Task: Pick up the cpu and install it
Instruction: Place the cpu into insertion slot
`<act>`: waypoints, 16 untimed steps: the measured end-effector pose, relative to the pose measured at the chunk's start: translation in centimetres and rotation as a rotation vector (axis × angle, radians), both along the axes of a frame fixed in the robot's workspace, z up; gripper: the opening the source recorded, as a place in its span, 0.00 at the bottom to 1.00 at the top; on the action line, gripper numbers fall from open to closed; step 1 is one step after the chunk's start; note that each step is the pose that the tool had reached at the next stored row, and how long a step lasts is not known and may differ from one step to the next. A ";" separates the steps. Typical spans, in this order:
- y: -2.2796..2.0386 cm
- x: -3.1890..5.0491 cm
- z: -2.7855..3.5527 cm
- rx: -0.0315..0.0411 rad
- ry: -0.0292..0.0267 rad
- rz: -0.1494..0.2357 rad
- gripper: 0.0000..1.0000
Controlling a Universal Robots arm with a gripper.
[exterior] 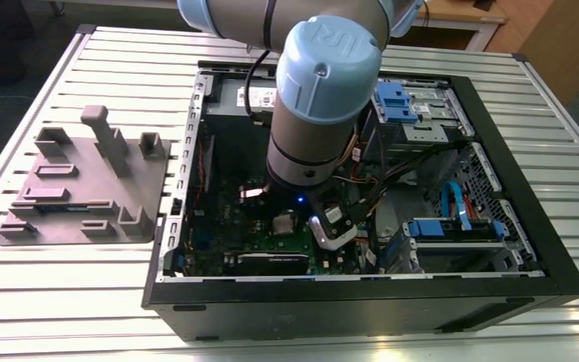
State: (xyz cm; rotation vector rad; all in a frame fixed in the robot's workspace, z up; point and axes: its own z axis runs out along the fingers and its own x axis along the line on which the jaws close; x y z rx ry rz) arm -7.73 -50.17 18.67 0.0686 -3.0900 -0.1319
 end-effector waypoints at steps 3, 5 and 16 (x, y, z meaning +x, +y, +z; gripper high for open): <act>0.01 0.00 0.04 0.0005 0.0002 0.000 0.47; 0.00 0.00 0.10 0.0007 0.0003 0.000 0.47; 0.01 0.00 0.55 0.0067 0.0006 -0.001 0.47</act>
